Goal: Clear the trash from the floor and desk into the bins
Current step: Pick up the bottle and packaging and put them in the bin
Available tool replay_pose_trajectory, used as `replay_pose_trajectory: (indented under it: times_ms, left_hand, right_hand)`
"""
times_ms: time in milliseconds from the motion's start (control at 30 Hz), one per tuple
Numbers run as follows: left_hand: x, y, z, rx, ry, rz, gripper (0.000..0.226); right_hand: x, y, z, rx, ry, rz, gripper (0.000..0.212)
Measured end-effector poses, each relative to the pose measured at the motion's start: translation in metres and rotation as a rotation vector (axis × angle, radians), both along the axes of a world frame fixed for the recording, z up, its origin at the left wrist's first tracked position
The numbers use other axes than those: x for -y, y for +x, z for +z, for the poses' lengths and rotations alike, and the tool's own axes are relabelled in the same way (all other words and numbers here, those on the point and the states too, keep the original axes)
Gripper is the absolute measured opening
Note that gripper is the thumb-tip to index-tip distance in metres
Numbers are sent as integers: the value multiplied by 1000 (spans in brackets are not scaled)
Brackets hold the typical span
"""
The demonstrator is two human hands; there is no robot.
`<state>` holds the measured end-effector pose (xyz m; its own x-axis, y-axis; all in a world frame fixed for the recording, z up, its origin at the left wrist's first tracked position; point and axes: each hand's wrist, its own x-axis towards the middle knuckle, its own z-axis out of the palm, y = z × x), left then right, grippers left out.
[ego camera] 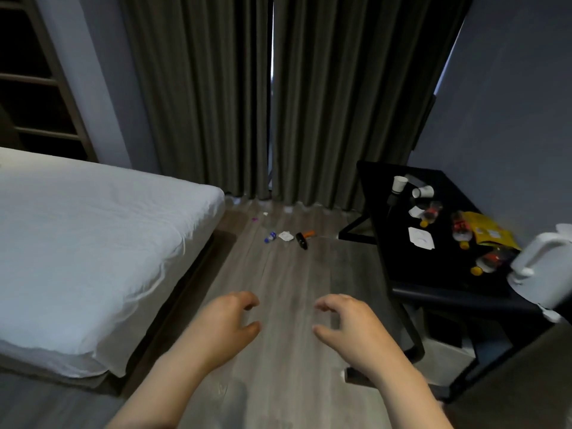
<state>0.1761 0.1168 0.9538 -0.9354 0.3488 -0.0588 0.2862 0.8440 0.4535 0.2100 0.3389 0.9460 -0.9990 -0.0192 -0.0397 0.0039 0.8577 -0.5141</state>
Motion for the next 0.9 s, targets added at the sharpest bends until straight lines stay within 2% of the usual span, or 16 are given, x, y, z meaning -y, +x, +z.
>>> replay_pose_trajectory:
  times_ms: [233, 400, 900]
  left_hand:
    - [-42, -133, 3, -25, -21, 20, 43]
    - [-67, -209, -9, 39, -20, 5, 43]
    - [-65, -491, -27, 82, 13, -32, 39]
  right_hand:
    - [-52, -131, 8, -6, -13, -8, 39]
    - [-77, -203, 1, 24, -8, -5, 39]
    - [-75, -473, -6, 80, 54, -58, 42]
